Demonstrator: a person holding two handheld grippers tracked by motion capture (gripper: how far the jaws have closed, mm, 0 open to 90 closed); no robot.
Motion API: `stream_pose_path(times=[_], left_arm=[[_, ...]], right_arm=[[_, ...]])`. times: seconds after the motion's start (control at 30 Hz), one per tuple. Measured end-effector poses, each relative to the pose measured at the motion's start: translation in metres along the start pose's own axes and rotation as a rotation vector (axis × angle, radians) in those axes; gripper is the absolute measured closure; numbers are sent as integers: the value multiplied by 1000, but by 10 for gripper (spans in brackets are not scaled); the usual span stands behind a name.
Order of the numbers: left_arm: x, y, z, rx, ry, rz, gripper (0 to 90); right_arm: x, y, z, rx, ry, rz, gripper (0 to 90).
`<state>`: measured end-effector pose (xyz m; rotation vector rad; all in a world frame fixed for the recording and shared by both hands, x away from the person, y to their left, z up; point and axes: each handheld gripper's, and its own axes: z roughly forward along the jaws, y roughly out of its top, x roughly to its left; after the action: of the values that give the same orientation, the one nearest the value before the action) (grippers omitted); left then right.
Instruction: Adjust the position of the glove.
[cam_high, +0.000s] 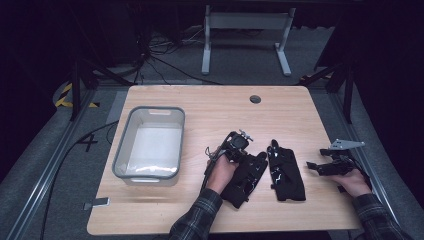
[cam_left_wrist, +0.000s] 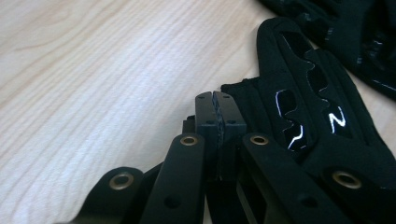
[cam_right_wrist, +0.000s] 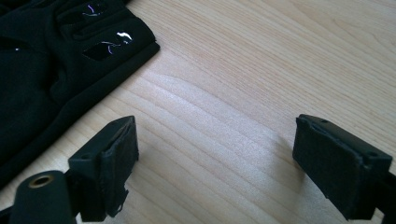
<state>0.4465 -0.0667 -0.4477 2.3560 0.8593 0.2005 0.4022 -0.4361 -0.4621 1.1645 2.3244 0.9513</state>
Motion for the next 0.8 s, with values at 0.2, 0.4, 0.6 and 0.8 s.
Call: stream_pose_path(times=[0.2, 0.4, 0.6, 0.8], left_arm=[[16, -4, -2, -24, 35, -66, 899], [28, -9, -6, -44, 71, -101, 898], [22, -13, -26, -62, 58, -81, 898], [2, -30, -47, -50, 37, -37, 898]], right_arm=[[0, 0, 0, 0, 0, 0, 147], [0, 0, 0, 0, 0, 0, 146], [0, 0, 0, 0, 1, -1, 146], [0, 0, 0, 0, 1, -1, 146]])
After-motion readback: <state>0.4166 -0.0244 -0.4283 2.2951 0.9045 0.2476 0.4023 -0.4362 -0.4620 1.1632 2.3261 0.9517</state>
